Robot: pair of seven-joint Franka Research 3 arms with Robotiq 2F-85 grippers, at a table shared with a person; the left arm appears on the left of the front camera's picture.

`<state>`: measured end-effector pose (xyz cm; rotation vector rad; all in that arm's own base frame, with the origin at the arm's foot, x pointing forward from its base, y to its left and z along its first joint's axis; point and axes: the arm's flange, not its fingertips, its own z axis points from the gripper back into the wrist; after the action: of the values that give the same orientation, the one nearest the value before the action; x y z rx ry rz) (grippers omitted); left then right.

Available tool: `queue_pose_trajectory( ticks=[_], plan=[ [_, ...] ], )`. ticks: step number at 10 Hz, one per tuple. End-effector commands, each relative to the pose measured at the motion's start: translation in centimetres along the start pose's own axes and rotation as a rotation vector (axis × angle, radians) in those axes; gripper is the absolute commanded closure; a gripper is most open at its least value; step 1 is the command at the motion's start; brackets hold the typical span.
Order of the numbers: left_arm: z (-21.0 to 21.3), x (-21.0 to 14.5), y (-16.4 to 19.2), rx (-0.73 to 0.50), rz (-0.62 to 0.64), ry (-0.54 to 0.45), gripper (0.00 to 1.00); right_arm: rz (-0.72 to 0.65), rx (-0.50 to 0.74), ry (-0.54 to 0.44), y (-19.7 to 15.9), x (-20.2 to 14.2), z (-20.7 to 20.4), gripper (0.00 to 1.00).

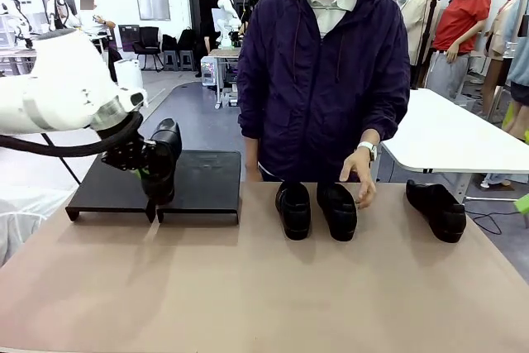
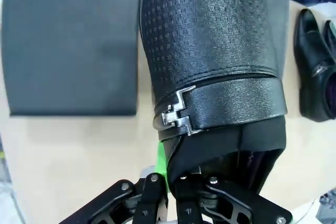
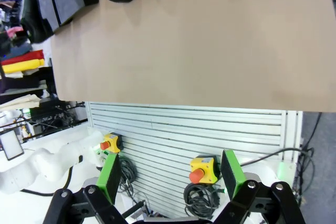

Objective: Organize the shoes by placing them on the stand.
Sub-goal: Place the Shoe from the middle of the table onto the Shoes Stand.

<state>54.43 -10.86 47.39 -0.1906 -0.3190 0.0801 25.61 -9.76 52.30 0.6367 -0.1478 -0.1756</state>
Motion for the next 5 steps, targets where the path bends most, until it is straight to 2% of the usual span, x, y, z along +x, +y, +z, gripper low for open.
queue_pose_trajectory(
  ticks=[1,5],
  plan=[
    [-1.0,3.0,-1.0,-0.015,-0.018,0.026,1.0,0.022,0.023,-0.002,0.0,0.0,0.1,0.0],
    [-2.8,4.1,-3.2,0.149,0.05,0.031,1.0,0.022,0.023,-0.002,0.0,0.0,0.1,0.0]
  ],
)
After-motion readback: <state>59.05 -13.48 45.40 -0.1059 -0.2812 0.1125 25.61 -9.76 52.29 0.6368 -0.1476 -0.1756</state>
